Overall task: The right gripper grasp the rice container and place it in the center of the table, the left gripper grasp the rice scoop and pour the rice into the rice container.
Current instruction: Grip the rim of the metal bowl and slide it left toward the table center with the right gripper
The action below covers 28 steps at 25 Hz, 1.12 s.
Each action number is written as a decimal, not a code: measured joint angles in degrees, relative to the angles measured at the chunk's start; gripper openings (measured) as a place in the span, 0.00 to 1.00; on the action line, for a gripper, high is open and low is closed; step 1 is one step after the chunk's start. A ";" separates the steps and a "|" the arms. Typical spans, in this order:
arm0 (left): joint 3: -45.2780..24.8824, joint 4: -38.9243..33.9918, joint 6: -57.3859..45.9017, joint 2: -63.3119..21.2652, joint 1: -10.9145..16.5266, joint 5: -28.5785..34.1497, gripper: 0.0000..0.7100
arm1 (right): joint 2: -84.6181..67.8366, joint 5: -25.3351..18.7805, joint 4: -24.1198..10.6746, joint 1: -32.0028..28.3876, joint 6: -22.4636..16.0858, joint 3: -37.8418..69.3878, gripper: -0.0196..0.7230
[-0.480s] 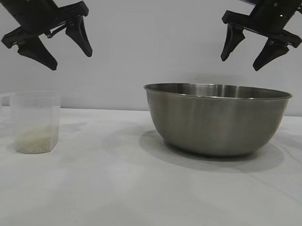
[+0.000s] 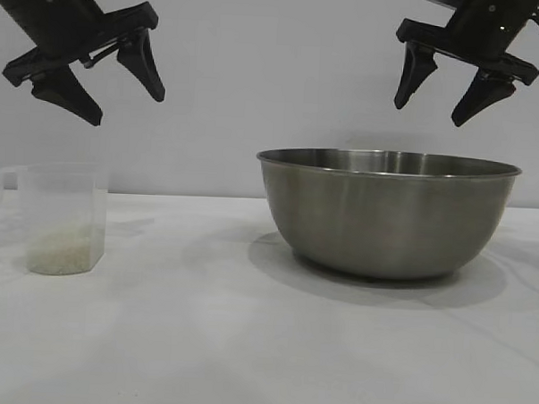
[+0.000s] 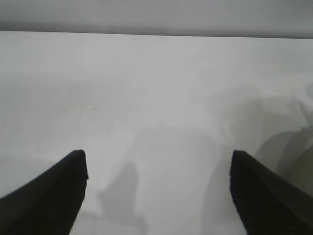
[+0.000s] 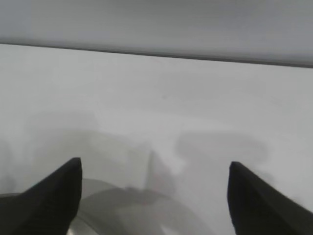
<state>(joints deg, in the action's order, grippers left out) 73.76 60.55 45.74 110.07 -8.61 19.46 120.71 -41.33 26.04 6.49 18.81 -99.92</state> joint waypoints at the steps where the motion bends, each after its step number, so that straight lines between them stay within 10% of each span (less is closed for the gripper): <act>1: 0.00 0.00 0.00 0.00 0.00 0.00 0.75 | 0.00 0.00 0.00 0.00 0.00 0.00 0.76; 6: 0.00 0.00 0.00 0.00 0.00 0.00 0.75 | -0.33 -3.24 -0.71 0.00 0.00 -0.69 0.76; 18: 0.00 0.00 0.27 0.00 0.00 0.00 0.75 | -6.84 -28.00 -4.83 -0.67 0.00 -3.47 0.76; 28: 0.09 0.00 0.27 0.00 0.00 0.00 0.75 | -6.97 -29.32 -7.31 -0.67 -4.25 1.76 0.76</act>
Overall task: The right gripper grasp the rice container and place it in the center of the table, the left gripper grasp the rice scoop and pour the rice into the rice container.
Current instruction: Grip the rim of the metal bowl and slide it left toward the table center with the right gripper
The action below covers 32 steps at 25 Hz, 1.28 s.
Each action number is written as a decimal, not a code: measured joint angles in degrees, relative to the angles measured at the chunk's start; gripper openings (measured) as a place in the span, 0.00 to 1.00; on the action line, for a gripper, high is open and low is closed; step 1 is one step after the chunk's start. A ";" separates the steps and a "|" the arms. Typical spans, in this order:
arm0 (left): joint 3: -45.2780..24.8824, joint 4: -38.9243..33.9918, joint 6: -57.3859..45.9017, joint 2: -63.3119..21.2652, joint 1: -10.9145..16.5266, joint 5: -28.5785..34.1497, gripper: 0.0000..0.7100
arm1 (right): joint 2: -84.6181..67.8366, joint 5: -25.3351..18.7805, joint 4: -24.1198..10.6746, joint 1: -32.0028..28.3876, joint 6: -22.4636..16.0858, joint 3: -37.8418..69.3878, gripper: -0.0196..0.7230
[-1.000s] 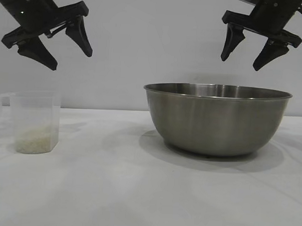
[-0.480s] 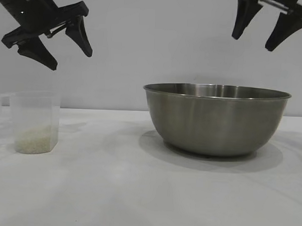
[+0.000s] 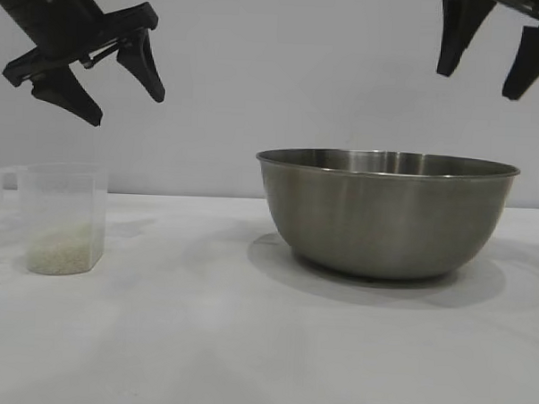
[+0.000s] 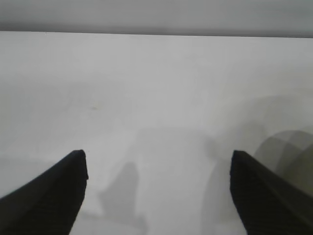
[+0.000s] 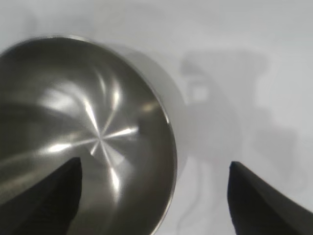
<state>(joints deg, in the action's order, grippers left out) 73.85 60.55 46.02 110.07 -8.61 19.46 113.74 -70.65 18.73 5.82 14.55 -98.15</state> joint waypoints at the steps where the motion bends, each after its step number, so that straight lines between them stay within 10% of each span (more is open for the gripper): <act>1: 0.00 0.00 0.00 0.00 0.00 0.00 0.75 | 0.00 0.00 0.00 0.00 -0.11 1.16 0.76; 15: 0.00 0.13 0.00 0.00 0.00 0.59 0.75 | 9.93 0.94 2.34 0.00 0.05 4.38 0.58; 24: 0.00 0.13 0.00 0.00 0.00 0.98 0.75 | 10.95 4.44 4.72 0.00 0.63 4.38 0.03; 32: 0.00 0.13 0.00 0.00 0.00 1.07 0.75 | 11.09 2.21 4.84 3.78 0.76 4.38 0.03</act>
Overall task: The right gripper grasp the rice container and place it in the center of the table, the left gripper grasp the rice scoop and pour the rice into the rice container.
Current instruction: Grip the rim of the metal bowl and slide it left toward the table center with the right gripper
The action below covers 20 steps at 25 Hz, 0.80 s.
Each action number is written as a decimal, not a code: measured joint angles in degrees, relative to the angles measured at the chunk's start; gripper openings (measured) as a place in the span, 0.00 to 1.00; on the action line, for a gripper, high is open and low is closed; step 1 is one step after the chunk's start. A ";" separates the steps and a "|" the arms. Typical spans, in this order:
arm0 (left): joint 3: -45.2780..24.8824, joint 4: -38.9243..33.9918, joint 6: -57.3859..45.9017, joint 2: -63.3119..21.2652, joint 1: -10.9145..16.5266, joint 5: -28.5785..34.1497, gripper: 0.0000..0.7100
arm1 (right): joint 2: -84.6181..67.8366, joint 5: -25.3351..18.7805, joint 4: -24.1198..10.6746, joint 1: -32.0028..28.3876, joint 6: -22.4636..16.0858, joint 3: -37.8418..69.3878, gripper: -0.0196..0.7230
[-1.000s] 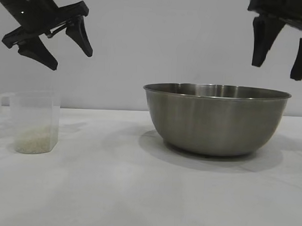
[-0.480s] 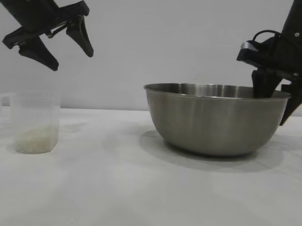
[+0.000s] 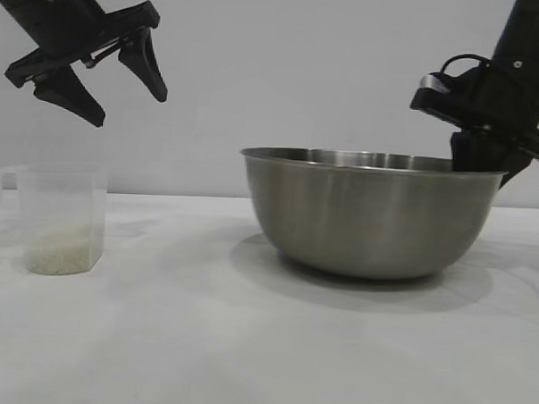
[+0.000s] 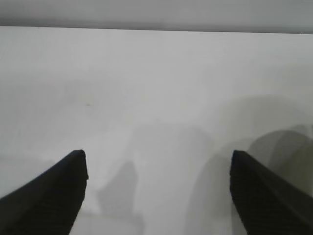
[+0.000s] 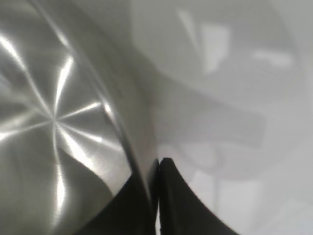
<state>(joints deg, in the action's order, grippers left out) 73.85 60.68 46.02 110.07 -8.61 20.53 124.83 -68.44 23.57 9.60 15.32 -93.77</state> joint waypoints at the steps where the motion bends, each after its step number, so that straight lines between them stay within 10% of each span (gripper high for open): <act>1: 0.00 0.00 0.00 0.00 0.00 0.00 0.75 | 0.00 -0.12 0.00 1.09 0.00 0.00 0.03; 12: 0.00 0.12 0.00 0.00 0.00 0.61 0.75 | 0.00 1.83 0.71 6.77 0.10 0.00 0.03; 20: 0.00 0.12 0.00 0.00 0.00 1.44 0.75 | 0.00 1.86 1.78 6.90 0.10 0.00 0.44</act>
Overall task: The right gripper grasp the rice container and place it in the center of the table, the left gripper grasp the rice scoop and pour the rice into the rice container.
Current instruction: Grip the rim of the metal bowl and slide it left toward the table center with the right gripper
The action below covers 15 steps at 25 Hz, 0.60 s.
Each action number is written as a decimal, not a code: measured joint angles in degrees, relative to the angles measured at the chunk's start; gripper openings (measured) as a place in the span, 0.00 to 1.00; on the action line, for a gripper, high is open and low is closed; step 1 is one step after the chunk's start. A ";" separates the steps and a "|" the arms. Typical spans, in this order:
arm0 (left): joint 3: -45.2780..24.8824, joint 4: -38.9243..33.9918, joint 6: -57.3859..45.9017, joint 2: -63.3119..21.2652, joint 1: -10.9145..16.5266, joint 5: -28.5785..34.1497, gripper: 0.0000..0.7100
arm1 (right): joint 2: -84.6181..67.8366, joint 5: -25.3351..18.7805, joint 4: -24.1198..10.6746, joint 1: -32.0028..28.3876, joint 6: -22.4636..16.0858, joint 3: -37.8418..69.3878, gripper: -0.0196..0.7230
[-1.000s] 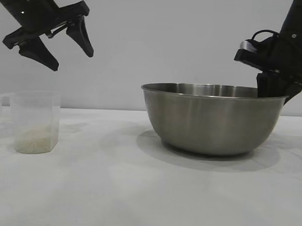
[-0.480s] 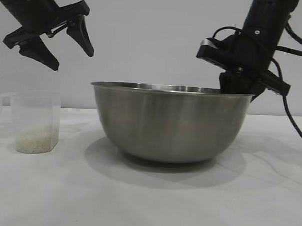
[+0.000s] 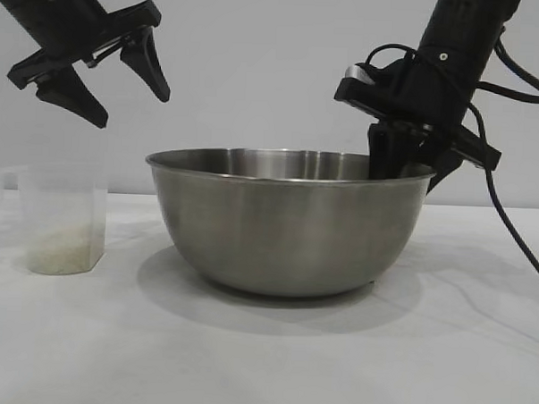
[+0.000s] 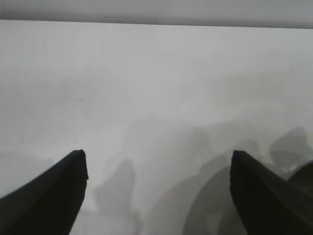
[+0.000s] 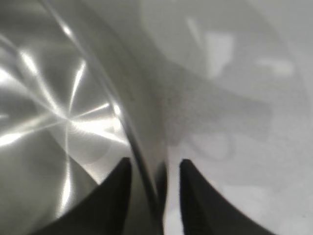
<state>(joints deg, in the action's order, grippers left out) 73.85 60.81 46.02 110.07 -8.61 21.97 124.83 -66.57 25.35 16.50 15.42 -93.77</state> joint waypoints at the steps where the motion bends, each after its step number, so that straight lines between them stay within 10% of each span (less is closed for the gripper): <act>1: 0.00 0.00 0.00 0.00 0.00 0.00 0.75 | 0.00 -0.26 0.00 0.00 0.00 0.00 0.51; 5: 0.00 0.02 0.00 0.00 0.00 0.00 0.75 | -0.62 -2.33 0.00 0.00 0.00 0.00 0.72; 15: 0.00 0.02 0.00 0.00 0.00 0.00 0.75 | -9.28 -3.13 -7.74 0.00 -1.18 -1.71 0.73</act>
<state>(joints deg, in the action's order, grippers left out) 73.85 60.83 46.02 110.07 -8.61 21.97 115.55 -69.71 17.61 16.50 14.24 -95.48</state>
